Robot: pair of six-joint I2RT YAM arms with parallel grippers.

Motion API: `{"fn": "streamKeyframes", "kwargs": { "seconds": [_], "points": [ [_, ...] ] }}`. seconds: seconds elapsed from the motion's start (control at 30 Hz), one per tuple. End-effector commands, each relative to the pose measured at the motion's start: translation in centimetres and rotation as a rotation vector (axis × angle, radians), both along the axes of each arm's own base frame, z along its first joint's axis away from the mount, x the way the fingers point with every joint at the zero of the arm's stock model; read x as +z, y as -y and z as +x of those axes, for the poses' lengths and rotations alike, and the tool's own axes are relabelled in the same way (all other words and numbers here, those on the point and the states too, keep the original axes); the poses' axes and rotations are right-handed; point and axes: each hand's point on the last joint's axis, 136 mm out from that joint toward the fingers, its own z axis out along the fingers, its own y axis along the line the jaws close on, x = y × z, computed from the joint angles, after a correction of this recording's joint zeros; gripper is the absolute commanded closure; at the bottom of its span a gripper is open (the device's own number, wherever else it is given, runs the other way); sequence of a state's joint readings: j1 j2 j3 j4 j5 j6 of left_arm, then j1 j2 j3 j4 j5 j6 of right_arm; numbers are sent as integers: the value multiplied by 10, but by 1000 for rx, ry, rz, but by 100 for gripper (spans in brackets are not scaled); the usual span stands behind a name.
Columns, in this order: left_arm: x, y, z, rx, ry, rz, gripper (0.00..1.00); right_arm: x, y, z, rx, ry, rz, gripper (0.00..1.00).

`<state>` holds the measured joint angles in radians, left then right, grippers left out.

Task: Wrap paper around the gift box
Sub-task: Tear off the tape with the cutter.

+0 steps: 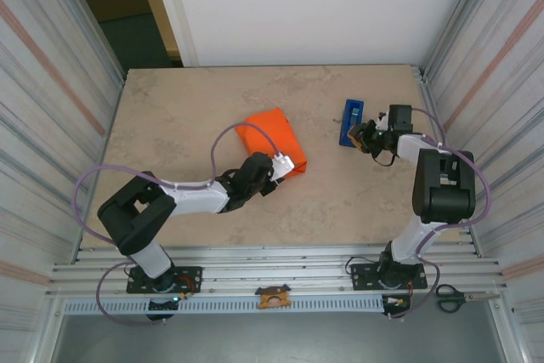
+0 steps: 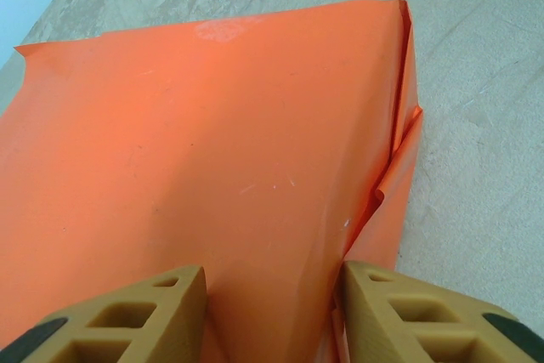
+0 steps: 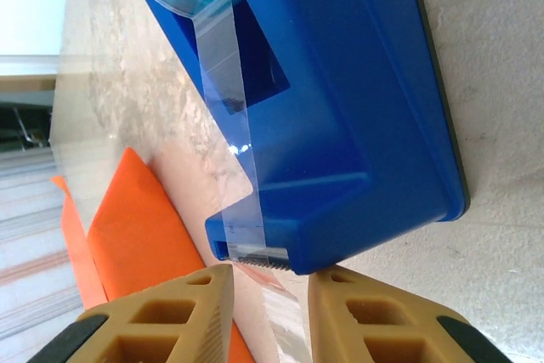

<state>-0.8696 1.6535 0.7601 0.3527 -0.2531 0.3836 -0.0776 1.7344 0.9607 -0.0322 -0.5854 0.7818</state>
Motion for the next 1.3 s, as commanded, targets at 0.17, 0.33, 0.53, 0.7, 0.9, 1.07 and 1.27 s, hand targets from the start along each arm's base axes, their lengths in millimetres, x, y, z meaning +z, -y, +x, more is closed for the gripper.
{"fn": "streamKeyframes", "kwargs": {
  "seconds": [0.17, 0.33, 0.53, 0.7, 0.9, 1.07, 1.27],
  "points": [
    [-54, -25, -21, 10, -164, 146, 55, -2, -3, -4, 6, -11, 15, 80],
    [-55, -26, -21, 12, -165, 147, 56, 0, -2, -3, 3, -7, 14, 94],
    [-55, -26, -22, 15, -168, 146, 56, 22, -1, 0, 9, 38, 16, 98],
    [-57, -26, -23, 15, -173, 145, 56, 51, -1, 3, 24, 87, 36, 100],
    [-58, -27, -23, 17, -173, 148, 56, 68, -1, 2, 25, 105, 60, 100],
    [-57, -27, -22, 17, -172, 147, 57, 72, -5, -5, 38, 100, 85, 100],
    [-56, -27, -22, 19, -171, 146, 57, 65, -11, -20, 51, 66, 114, 100]
  ]
}}
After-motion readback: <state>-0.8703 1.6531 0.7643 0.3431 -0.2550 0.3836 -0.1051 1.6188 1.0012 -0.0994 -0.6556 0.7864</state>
